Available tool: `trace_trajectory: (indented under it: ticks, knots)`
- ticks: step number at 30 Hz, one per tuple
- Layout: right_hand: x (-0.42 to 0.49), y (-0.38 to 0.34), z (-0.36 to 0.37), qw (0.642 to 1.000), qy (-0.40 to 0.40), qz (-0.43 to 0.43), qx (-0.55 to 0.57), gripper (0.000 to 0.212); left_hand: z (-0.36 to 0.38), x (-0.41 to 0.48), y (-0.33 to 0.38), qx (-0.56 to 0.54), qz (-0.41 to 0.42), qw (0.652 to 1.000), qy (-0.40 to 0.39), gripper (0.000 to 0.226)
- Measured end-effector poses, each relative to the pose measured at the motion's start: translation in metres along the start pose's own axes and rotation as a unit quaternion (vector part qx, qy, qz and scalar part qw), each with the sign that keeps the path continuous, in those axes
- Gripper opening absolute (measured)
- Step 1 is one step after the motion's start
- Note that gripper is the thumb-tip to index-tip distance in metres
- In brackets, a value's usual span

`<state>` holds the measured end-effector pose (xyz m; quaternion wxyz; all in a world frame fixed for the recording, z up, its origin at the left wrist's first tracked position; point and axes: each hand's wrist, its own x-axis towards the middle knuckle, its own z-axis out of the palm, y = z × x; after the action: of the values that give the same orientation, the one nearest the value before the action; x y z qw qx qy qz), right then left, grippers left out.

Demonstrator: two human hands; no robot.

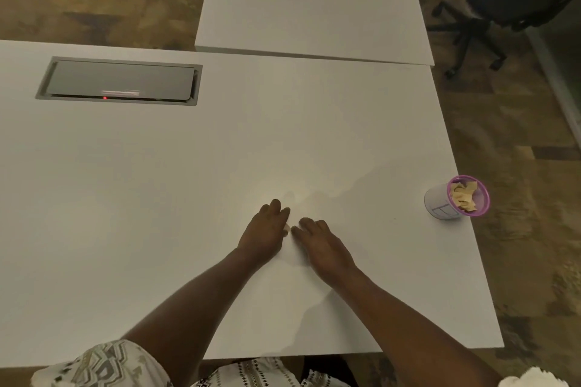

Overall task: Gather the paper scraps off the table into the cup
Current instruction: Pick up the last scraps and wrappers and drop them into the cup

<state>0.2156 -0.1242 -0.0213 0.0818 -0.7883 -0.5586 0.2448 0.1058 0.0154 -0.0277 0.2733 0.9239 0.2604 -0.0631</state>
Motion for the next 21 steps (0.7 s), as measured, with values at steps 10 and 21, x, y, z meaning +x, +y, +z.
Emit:
trace_trajectory:
  ticks: [10, 21]
  knots:
    - [0.007, -0.005, -0.01, 0.997, -0.014, -0.006, -0.075, 0.017, 0.006, 0.0, 0.002, 0.033, 0.019, 0.999, 0.037, 0.01]
    - [0.012, 0.01, -0.027, 0.925, 0.12, 0.249, 0.26, 0.014, 0.006, 0.003, 0.004, -0.179, -0.174, 0.967, 0.057, 0.009]
